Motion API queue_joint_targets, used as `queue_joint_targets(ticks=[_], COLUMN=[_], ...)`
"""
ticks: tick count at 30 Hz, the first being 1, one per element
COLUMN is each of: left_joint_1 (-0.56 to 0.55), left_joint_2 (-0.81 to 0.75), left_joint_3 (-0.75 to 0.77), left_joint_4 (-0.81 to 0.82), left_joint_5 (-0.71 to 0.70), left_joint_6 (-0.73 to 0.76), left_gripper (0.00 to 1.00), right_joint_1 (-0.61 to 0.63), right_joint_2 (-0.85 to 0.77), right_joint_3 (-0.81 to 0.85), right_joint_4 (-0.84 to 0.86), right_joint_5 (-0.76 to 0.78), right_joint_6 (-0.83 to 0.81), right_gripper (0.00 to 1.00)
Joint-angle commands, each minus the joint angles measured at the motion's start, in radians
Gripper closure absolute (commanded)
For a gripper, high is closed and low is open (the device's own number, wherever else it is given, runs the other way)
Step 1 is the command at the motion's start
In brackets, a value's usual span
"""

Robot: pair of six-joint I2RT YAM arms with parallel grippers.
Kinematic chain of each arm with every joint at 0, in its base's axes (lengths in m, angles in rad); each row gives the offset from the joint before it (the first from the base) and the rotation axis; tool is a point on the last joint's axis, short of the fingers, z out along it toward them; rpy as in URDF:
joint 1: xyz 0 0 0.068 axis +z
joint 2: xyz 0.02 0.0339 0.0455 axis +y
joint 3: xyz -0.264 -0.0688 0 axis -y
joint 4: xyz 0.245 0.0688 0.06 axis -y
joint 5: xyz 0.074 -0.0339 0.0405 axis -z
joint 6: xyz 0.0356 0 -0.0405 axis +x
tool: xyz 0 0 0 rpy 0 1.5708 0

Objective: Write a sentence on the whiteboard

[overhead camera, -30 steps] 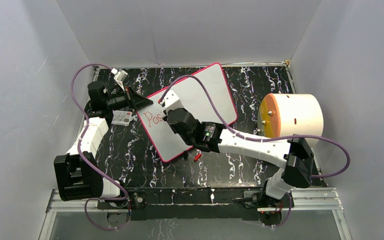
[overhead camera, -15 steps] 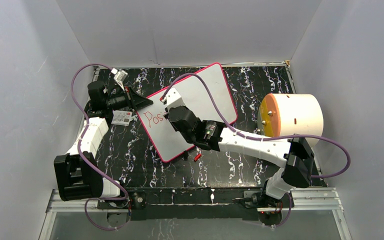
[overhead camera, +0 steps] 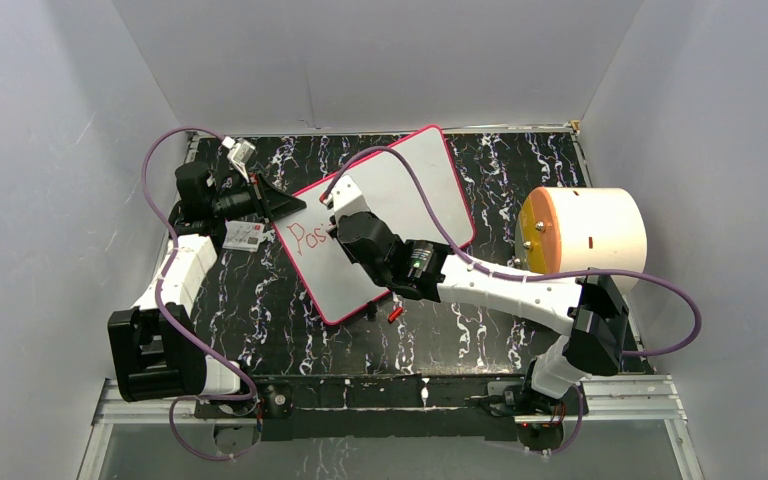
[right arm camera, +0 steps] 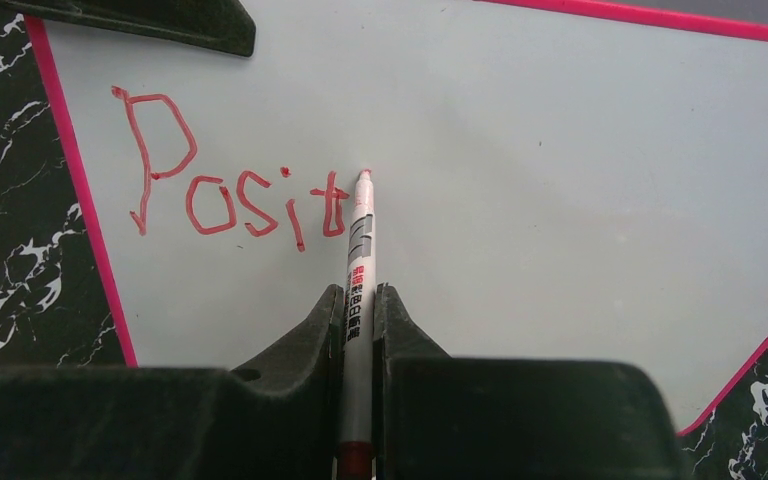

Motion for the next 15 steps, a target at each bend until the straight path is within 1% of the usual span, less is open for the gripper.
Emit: queue_joint_targets(ticks=[1,9,15], left_joint_1=[0.006,0.005,0.006], left_joint_2=[0.025,0.026,0.025], left_joint_3=[-0.014,-0.013,-0.013], left_joint_4=[-0.056,-0.060,-0.065], left_joint_5=[-0.100,-0.105,-0.106], left_joint_6=[0.082,0.087,0.090], left_gripper=[1.00,1.00,1.00], right_joint_1=[-0.007,-0.007,-0.007], right_joint_2=[-0.033,-0.083,-0.085], right_joint_3=[0.013,-0.031,-0.042], right_joint_4=[-0.003,0.010,0.008], right_joint_5=[0.003,0.007,-0.012], right_joint_6=[0.018,0.032,0.044], right_gripper=[1.00,1.00,1.00])
